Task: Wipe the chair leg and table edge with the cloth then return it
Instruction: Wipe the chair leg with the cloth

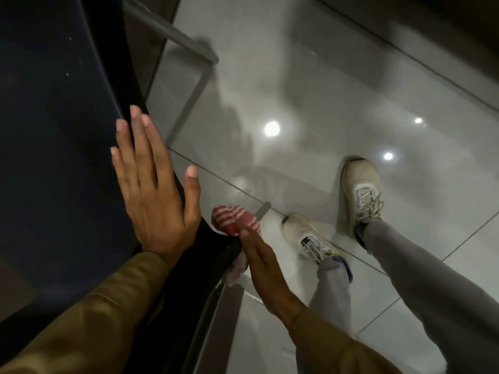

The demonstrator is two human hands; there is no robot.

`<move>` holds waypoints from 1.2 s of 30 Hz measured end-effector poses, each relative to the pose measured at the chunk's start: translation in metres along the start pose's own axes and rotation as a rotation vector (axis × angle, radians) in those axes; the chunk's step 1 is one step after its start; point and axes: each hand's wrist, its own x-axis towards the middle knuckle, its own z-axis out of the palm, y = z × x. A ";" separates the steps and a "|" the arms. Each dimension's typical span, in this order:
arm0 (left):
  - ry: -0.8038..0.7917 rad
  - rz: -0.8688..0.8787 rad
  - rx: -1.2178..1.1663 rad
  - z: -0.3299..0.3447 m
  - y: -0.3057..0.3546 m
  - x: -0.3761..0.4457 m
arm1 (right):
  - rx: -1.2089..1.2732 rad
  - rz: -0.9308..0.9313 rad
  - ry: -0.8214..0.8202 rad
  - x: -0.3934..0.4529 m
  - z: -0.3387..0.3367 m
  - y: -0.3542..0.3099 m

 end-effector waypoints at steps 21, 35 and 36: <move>-0.006 0.025 -0.017 0.001 0.002 0.000 | 0.008 0.017 -0.011 0.026 -0.008 0.027; -0.006 0.017 -0.053 -0.001 0.002 0.000 | -0.110 -0.041 0.078 0.023 -0.020 0.025; -0.009 0.018 -0.045 -0.002 0.001 0.000 | -0.089 -0.072 0.085 0.011 -0.011 0.026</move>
